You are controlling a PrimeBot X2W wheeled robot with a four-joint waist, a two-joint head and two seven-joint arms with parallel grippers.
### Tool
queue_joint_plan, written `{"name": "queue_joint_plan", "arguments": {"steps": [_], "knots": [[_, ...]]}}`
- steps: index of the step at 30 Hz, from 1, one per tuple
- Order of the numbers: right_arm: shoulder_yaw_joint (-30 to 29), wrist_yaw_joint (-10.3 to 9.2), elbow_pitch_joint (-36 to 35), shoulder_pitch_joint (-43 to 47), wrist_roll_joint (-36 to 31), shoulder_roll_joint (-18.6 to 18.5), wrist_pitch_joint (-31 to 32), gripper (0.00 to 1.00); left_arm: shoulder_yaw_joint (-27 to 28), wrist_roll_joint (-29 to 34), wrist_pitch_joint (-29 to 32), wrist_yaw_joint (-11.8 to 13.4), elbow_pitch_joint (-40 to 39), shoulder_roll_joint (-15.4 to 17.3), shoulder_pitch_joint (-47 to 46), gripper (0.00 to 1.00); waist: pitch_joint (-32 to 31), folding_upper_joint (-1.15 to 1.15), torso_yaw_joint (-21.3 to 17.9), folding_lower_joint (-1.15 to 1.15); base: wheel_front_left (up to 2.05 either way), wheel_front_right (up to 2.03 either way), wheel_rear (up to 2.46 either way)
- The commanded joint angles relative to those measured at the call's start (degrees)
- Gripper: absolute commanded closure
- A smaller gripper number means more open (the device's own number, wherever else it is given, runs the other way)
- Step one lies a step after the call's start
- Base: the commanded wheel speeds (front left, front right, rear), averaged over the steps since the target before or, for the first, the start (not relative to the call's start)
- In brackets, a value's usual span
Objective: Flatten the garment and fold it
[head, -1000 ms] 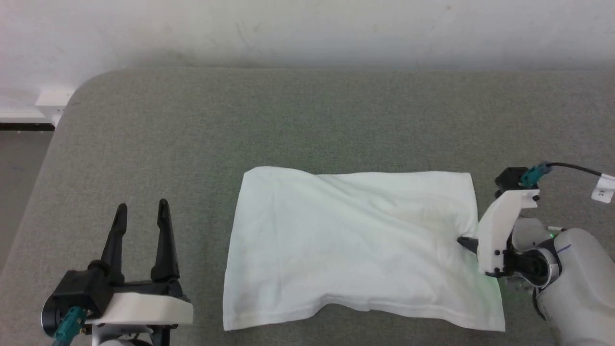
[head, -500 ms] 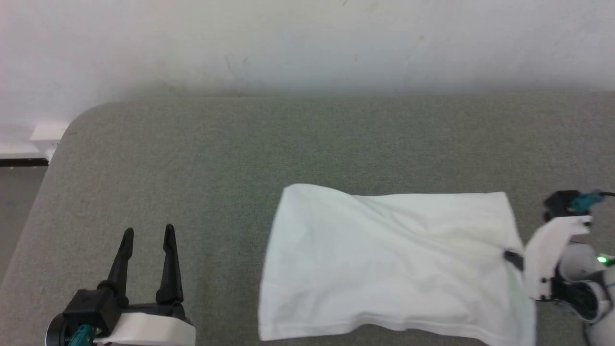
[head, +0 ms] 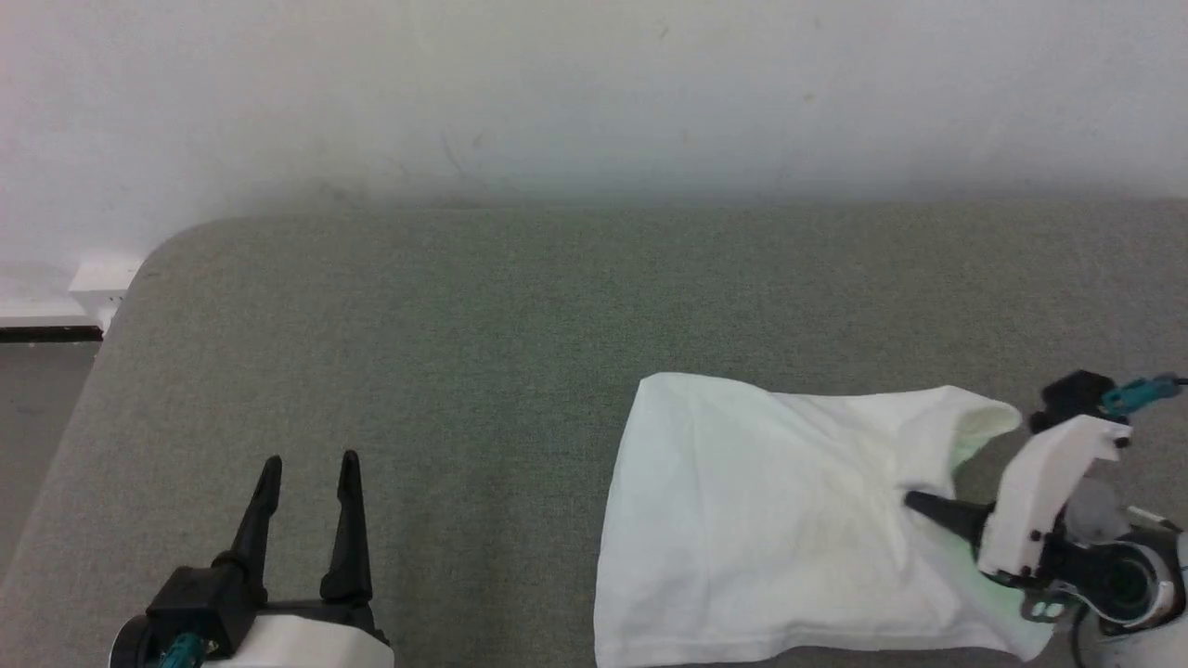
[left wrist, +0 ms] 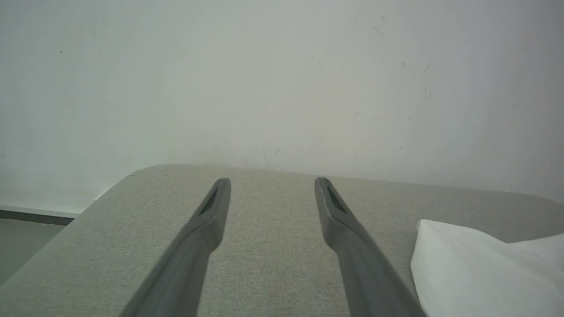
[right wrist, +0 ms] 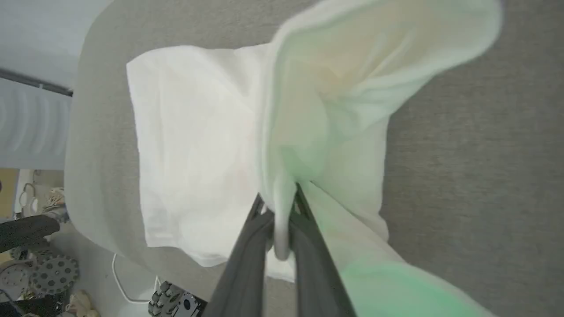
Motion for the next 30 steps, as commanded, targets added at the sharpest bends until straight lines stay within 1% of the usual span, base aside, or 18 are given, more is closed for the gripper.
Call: {"name": "queue_joint_plan", "arguments": {"steps": [1, 5, 8, 12, 14, 17, 19, 20, 21, 22, 23, 24, 27, 30], "knots": [[1.06, -0.04, -2.18, 0.57, 2.75, 2.21, 1.69, 1.00, -0.20, 0.08, 0.22, 0.14, 0.21, 0.10, 0.14, 0.00, -0.04, 0.00, 0.10, 0.00, 0.00, 0.00, 0.00], [4.00, -0.04, -5.98, 0.46, 9.23, 7.26, 5.08, 1.00, -0.47, -0.29, 0.64, -0.09, 0.66, 0.23, -0.33, 0.00, 0.30, 0.00, 0.28, 0.00, 0.00, 0.00, 0.00], [7.01, -0.04, -5.85, -0.28, 10.85, 9.21, 4.29, 1.00, -0.61, -0.58, 0.71, -0.26, 1.06, 0.25, -0.98, 0.00, 0.70, 0.00, 0.56, 0.00, 0.00, 0.00, 0.00], [12.11, -0.04, -3.08, -2.20, 12.81, 10.37, -0.69, 1.00, -1.06, -0.82, 0.70, -0.66, 1.74, 0.21, -2.18, 0.00, 1.39, 0.00, 1.38, 0.00, 0.00, 0.00, 0.00], [14.82, -0.04, -1.36, -3.75, 14.00, 10.50, -5.30, 1.00, -1.39, -0.84, 0.68, -0.83, 2.03, 0.14, -2.85, 0.00, 1.90, 0.00, 1.94, 0.00, 0.00, 0.00, 0.00], [20.24, -0.04, 2.35, -6.21, 18.33, 10.53, -10.44, 1.00, -1.92, -0.85, 0.62, -1.10, 2.55, -0.02, -3.83, 0.00, 2.60, 0.00, 2.82, 0.00, 0.00, 0.00, 0.00], [22.70, -0.04, 5.53, -8.32, 17.96, 10.54, -13.69, 1.00, -2.26, -1.00, 0.58, -1.37, 3.04, -0.19, -4.58, 0.00, 3.19, 0.00, 3.46, 0.00, 0.00, 0.00, 0.00], [22.70, -0.04, 5.53, -8.32, 17.96, 10.54, -13.69, 1.00, -2.26, -1.00, 0.58, -1.37, 3.04, -0.19, -4.58, 0.00, 3.19, 0.00, 3.46, 0.00, 0.00, 0.00, 0.00], [23.76, -0.04, 7.31, -9.35, 17.39, 10.55, -15.13, 0.91, -2.39, -1.08, 0.52, -1.52, 3.36, -0.26, -5.00, 0.00, 3.42, 0.00, 3.70, 0.00, 0.00, 0.00, 0.00], [24.83, -0.04, 9.16, -10.16, 17.16, 10.55, -16.23, 0.55, -2.50, -1.14, 0.44, -1.66, 3.71, -0.34, -5.37, 0.00, 3.57, 0.00, 3.93, 0.00, 0.00, 0.00, 0.00], [25.85, -0.04, 11.05, -10.81, 17.14, 10.55, -16.93, 0.06, -2.60, -1.21, 0.35, -1.78, 4.09, -0.45, -5.70, 0.00, 3.69, 0.00, 4.17, 0.00, 0.00, 0.00, 0.00], [26.80, -0.04, 12.94, -11.54, 16.12, 10.55, -17.70, 0.00, -2.68, -1.26, 0.25, -1.87, 4.45, -0.54, -5.94, 0.00, 3.78, 0.00, 4.32, 0.00, 0.00, 0.00, 0.00], [29.05, -0.04, 17.27, -13.63, 12.74, 10.55, -20.98, 0.00, -2.75, -1.35, -0.02, -1.99, 5.22, -0.74, -6.39, 0.00, 3.94, 0.00, 4.53, 0.00, 0.00, 0.00, 0.00], [31.72, -0.04, 18.33, -15.74, 7.91, 10.23, -26.03, 0.00, -2.49, -1.42, -0.26, -1.88, 5.60, -0.76, -6.39, 0.00, 3.88, 0.00, 4.31, 0.00, 0.00, 0.00, 0.00]]}}
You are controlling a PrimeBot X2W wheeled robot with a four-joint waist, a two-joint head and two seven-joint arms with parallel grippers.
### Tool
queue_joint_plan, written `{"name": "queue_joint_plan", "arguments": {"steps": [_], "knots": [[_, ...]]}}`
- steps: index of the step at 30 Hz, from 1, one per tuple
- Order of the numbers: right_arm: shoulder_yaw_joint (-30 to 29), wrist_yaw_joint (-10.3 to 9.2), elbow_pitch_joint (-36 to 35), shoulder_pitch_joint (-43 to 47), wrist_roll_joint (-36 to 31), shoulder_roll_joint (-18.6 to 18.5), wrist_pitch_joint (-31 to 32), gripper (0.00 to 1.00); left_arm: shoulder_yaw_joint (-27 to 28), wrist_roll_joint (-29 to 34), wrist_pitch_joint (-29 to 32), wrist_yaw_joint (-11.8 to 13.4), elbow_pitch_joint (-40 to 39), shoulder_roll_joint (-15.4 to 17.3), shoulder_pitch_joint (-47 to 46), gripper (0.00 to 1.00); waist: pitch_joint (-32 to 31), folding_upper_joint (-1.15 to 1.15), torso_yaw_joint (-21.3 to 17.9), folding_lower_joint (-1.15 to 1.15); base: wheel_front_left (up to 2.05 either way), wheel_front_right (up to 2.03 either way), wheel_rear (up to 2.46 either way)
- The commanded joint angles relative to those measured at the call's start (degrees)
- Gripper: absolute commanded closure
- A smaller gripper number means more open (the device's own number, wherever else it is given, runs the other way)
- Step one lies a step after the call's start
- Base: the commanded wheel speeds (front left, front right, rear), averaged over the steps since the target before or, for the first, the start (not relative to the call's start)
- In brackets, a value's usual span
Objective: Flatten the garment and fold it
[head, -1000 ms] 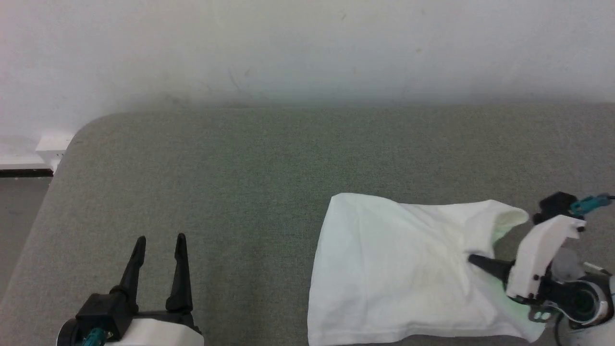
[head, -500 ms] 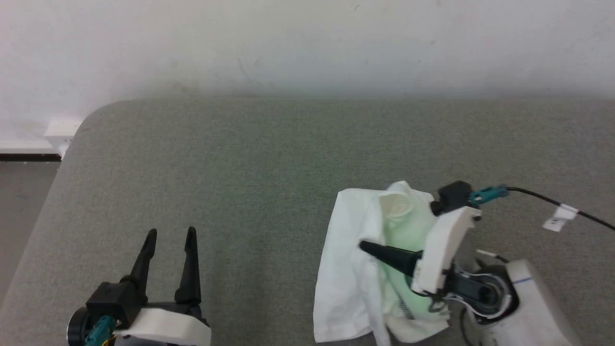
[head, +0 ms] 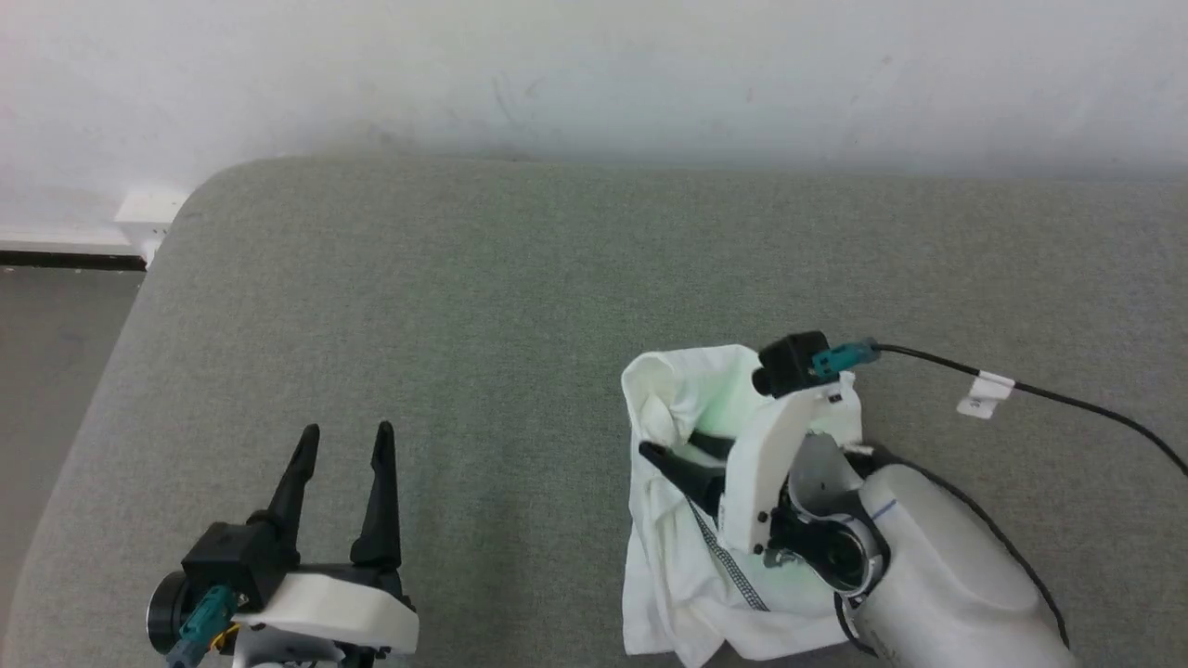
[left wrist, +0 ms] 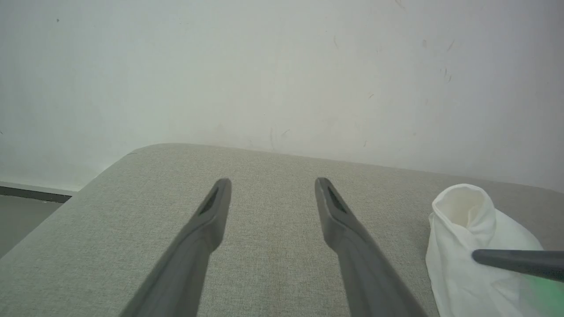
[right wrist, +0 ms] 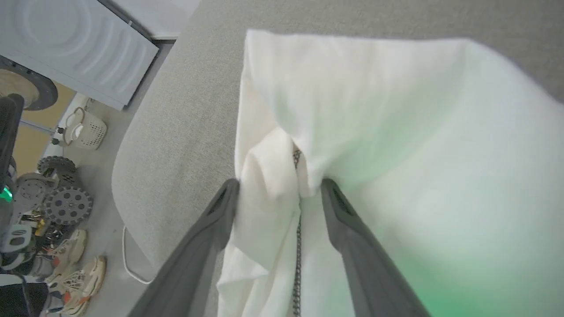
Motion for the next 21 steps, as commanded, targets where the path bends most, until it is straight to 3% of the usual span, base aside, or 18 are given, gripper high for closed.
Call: {"name": "queue_joint_plan", "arguments": {"steps": [1, 6, 10, 16, 21], "knots": [[1.04, -0.03, -0.47, -1.39, -1.85, -0.67, -1.58, 0.00, 0.14, -0.34, -0.46, -0.07, 0.22, -0.10, -0.59, 0.00, -0.08, 0.00, -0.21, 0.00, 0.00, 0.00, 0.00], [9.99, -0.03, -6.09, -2.90, -12.73, -6.18, -10.89, 0.00, 0.59, -0.13, -0.69, 0.48, 0.72, 0.07, -0.28, 0.00, -0.86, 0.00, -1.47, 0.00, 0.00, 0.00, 0.00], [10.23, -0.03, -10.69, -1.15, -18.84, -10.84, -20.16, 0.00, 0.75, 0.18, -0.80, 0.92, 1.33, 0.20, -0.41, 0.00, -1.82, 0.00, -2.56, 0.00, 0.00, 0.00, 0.00], [-0.11, -0.03, -16.84, 7.62, -25.54, -14.59, -29.26, 0.00, 1.23, 0.10, -0.93, 1.48, 1.43, 0.38, 0.83, 0.00, -3.83, 0.00, -3.91, 0.00, 0.00, 0.00, 0.00], [-12.57, -0.03, -24.54, 17.05, -28.97, -14.27, -31.32, 0.00, 2.12, -0.15, -0.96, 2.12, 1.16, 1.04, 2.22, 0.00, -4.69, 0.00, -5.38, 0.00, 0.00, 0.00, 0.00]]}}
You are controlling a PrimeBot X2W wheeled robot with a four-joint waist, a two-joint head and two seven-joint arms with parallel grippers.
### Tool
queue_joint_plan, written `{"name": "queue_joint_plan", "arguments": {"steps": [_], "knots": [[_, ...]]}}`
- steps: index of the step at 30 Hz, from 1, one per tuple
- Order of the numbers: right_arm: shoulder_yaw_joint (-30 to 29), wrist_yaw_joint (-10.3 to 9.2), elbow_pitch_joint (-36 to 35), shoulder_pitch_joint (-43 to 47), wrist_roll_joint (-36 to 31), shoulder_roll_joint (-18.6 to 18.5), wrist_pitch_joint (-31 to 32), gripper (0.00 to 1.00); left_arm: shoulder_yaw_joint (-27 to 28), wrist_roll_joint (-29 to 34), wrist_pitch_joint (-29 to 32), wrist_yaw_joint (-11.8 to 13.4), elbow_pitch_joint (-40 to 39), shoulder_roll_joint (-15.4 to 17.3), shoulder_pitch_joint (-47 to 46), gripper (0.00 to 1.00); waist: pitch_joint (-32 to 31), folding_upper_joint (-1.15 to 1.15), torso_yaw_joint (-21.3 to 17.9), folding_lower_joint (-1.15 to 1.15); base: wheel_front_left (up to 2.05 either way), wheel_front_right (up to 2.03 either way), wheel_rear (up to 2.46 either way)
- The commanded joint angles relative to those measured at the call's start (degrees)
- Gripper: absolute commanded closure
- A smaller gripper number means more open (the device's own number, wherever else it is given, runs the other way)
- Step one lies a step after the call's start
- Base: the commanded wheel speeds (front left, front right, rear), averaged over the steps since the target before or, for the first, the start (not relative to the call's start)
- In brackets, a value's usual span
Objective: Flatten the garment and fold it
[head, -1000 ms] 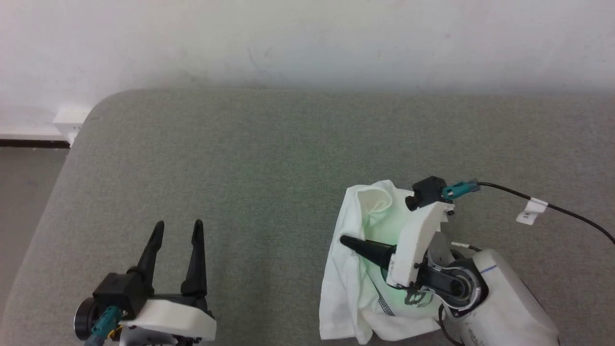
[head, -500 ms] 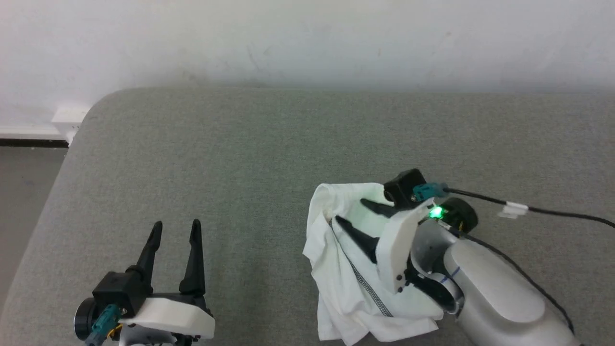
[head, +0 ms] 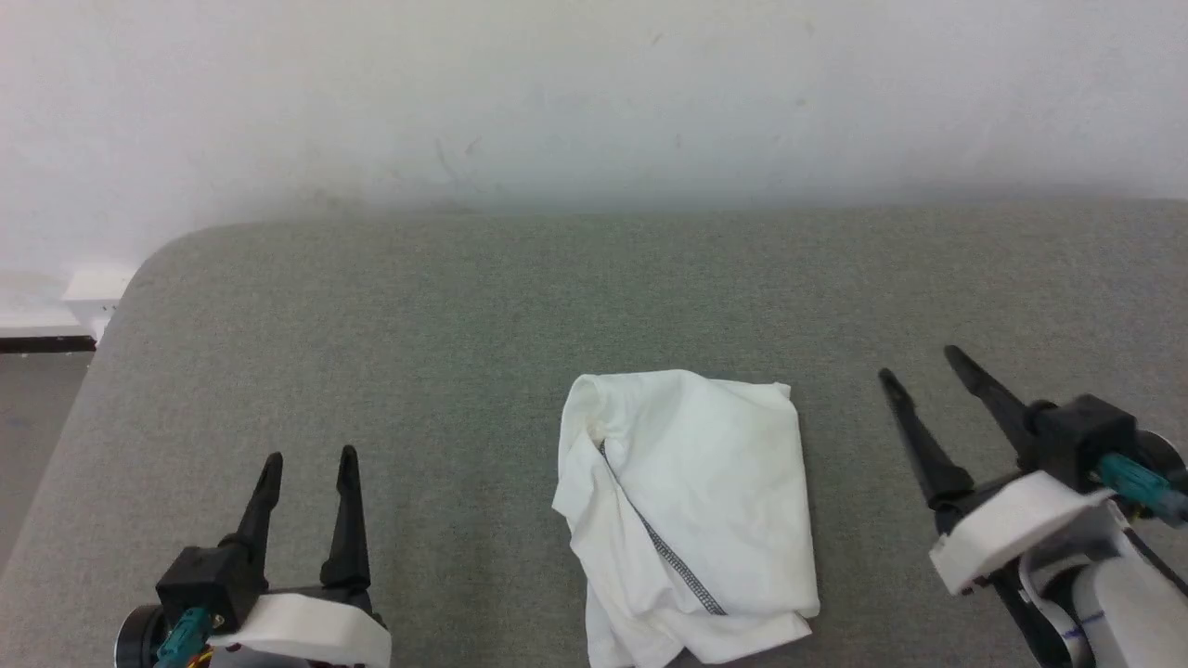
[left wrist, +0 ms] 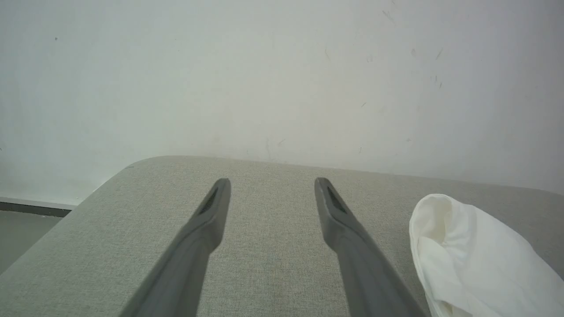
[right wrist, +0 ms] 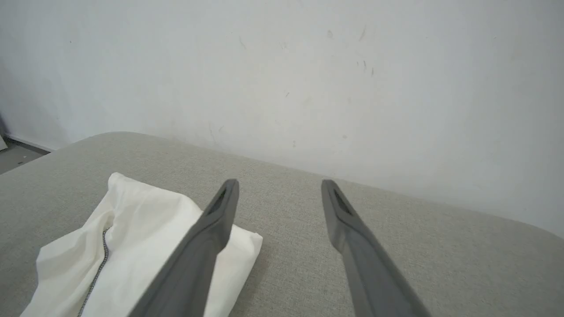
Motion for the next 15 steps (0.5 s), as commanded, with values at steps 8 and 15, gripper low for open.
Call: {"name": "queue_joint_plan", "arguments": {"steps": [8, 15], "knots": [[-14.70, -0.04, -12.83, 12.16, -1.19, 5.66, 5.66, 0.00, 1.07, -0.61, -0.06, 1.10, -0.15, 1.29, 1.14, 0.00, -0.33, 0.00, -2.05, 0.01, 0.00, 0.00, 0.00], [-31.72, -0.04, -10.34, 15.07, 15.54, 11.33, 20.91, 0.00, 1.60, -1.31, -0.14, 1.52, 0.05, 1.27, 1.01, 0.00, 0.18, 0.00, -1.97, 0.01, 0.00, 0.00, 0.00]]}}
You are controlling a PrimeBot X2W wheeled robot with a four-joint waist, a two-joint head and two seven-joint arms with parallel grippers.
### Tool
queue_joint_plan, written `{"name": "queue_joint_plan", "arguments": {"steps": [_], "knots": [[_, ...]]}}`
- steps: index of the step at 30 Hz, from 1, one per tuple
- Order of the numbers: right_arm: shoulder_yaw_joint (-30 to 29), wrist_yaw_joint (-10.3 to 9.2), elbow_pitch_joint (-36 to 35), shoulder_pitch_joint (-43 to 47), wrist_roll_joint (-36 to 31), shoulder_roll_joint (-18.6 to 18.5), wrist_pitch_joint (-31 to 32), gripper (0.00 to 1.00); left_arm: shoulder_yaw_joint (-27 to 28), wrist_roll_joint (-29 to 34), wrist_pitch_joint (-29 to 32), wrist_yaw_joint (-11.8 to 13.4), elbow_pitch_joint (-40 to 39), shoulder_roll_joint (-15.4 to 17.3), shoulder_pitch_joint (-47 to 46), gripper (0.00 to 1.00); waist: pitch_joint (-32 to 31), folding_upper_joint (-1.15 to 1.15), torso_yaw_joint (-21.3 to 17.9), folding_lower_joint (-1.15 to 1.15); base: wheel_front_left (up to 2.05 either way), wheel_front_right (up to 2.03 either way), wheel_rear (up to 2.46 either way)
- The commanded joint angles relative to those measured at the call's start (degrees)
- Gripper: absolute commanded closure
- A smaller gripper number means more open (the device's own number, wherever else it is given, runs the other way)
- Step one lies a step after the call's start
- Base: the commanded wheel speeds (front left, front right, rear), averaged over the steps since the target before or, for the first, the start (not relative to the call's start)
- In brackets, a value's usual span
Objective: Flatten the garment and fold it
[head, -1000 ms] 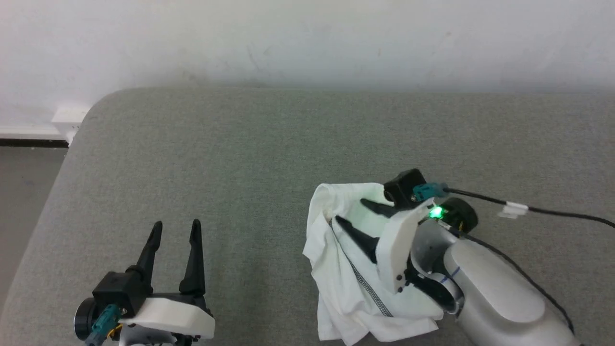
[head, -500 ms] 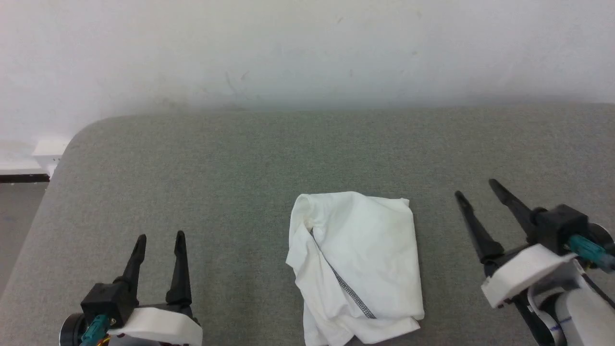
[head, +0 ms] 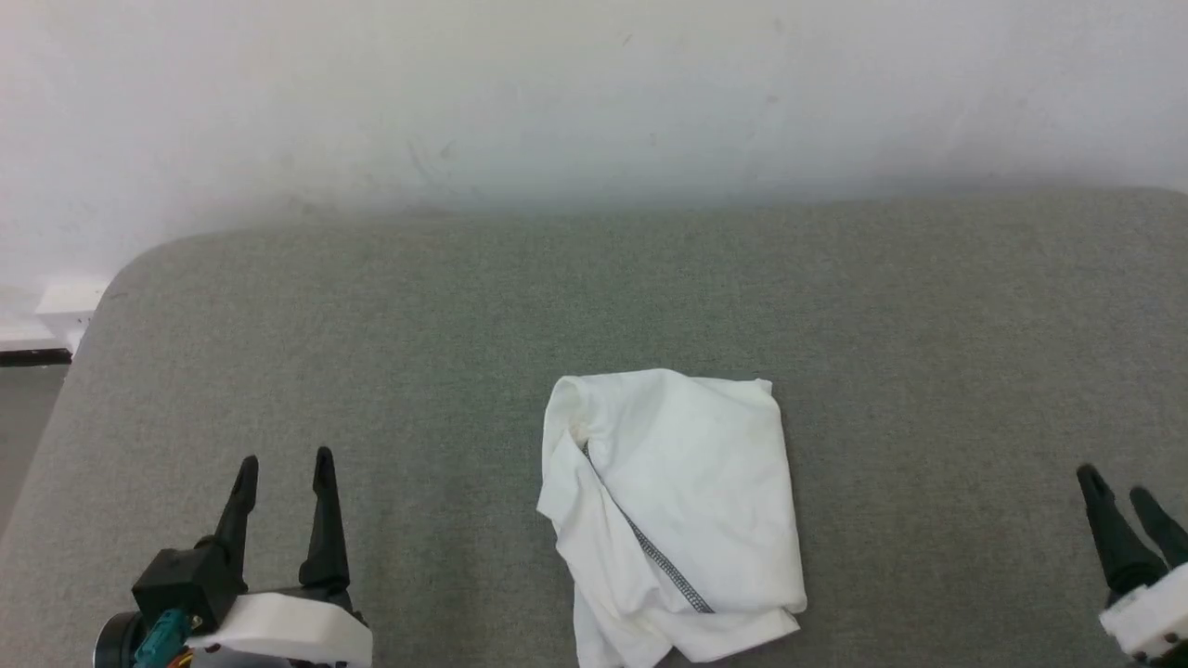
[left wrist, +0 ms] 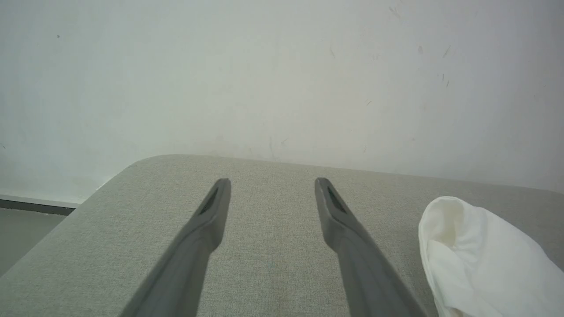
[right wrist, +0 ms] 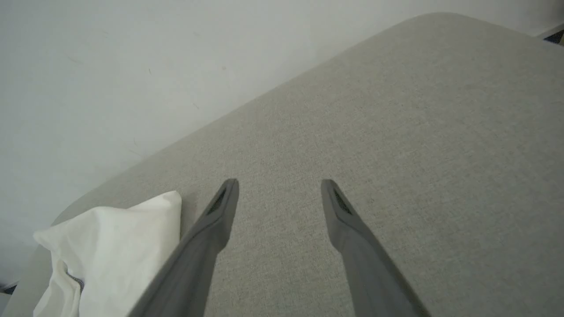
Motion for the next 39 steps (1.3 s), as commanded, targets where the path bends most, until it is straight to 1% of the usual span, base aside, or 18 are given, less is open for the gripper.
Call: {"name": "queue_joint_plan", "arguments": {"steps": [1, 2, 6, 8, 10, 13, 15, 16, 20, 21, 23, 24, 28, 32, 34, 39], "knots": [[-0.98, -0.03, 0.99, 0.02, 1.19, -0.82, 2.58, 0.00, 0.11, -0.19, -0.25, 0.13, 0.10, 0.13, 0.18, 0.00, 0.48, 0.00, 0.42, 0.00, 0.00, 0.00, 0.00], [-2.02, -0.03, 2.11, -0.14, 2.41, -0.89, 5.12, 0.00, 0.06, -0.25, -0.27, 0.01, 0.20, 0.15, -0.07, 0.00, 0.72, 0.00, 0.60, 0.00, 0.00, 0.00, 0.00], [-5.38, -0.03, 7.62, -2.25, 9.54, 0.92, 15.70, 0.00, -0.17, -0.38, -0.37, -0.14, 0.55, -0.11, -0.90, 0.00, 1.34, 0.00, 1.45, 0.00, 0.00, 0.00, 0.00], [-5.83, -0.03, 10.76, -4.14, 13.31, 1.98, 21.37, 0.00, -0.37, -0.37, -0.43, -0.19, 0.68, -0.34, -1.19, 0.00, 1.59, 0.00, 1.87, 0.00, 0.00, 0.00, 0.00], [-5.00, -0.03, 13.92, -6.26, 17.43, 2.83, 26.32, 0.00, -0.52, -0.41, -0.49, -0.35, 0.87, -0.51, -1.42, 0.00, 1.86, 0.00, 2.27, 0.00, 0.00, 0.00, 0.00], [-1.29, -0.03, 16.89, -9.18, 21.77, 3.30, 28.47, 0.00, -0.62, -0.50, -0.58, -0.57, 1.24, -0.75, -1.71, 0.00, 2.19, 0.00, 2.94, 0.00, 0.00, 0.00, 0.00], [2.85, -0.03, 19.50, -10.81, 26.85, 3.39, 28.99, 0.00, -0.71, -0.46, -0.62, -0.65, 1.30, -0.89, -1.88, 0.00, 2.58, 0.00, 3.43, 0.00, 0.00, 0.00, 0.00], [5.16, -0.03, 21.00, -11.55, 29.01, 3.40, 28.78, 0.00, -0.76, -0.44, -0.64, -0.72, 1.36, -0.97, -2.02, 0.00, 2.72, 0.00, 3.67, 0.00, 0.00, 0.00, 0.00], [13.47, -0.03, 25.61, -14.52, 33.56, 3.42, 26.96, 0.00, -1.06, -0.36, -0.71, -1.14, 1.79, -1.22, -2.74, 0.00, 3.28, 0.00, 4.61, 0.00, 0.00, 0.00, 0.00], [14.92, -0.03, 26.43, -15.35, 33.99, 3.43, 26.01, 0.36, -1.08, -0.35, -0.73, -1.25, 1.93, -1.24, -2.88, 0.00, 3.38, 0.00, 4.76, 0.00, 0.00, 0.00, 0.00], [17.35, -0.03, 27.81, -16.86, 34.55, 3.43, 24.32, 0.83, -1.06, -0.32, -0.75, -1.45, 2.25, -1.26, -3.11, 0.00, 3.46, 0.00, 4.98, 0.00, 0.00, 0.00, 0.00], [18.29, -0.03, 28.25, -17.49, 34.58, 3.43, 23.42, 1.00, -1.06, -0.29, -0.77, -1.52, 2.39, -1.28, -3.20, 0.00, 3.49, 0.00, 5.07, 0.00, 0.00, 0.00, 0.00], [21.54, -0.03, 29.60, -18.93, 32.07, 2.84, 20.86, 1.00, -0.92, -0.15, -0.80, -1.63, 2.81, -1.36, -3.29, 0.00, 3.35, 0.00, 5.10, 0.00, 0.00, 0.00, 0.00], [25.11, -0.03, 28.62, -19.53, 29.33, 0.56, 19.19, 1.00, -0.69, -0.02, -0.82, -1.64, 2.91, -1.42, -3.05, 0.00, 3.07, 0.00, 4.50, 0.00, 0.00, 0.00, 0.00], [27.15, -0.03, 27.46, -19.52, 27.63, -1.16, 18.35, 1.00, -0.64, 0.08, -0.83, -1.62, 2.90, -1.48, -3.03, 0.00, 2.94, 0.00, 4.10, 0.00, 0.00, 0.00, 0.00], [31.42, -0.03, 23.06, -19.24, 21.22, -6.86, 14.29, 1.00, -0.37, 0.30, -0.84, -1.69, 2.54, -1.62, -2.96, 0.00, 2.79, 0.00, 2.61, 0.00, 0.00, 0.00, 0.00]]}}
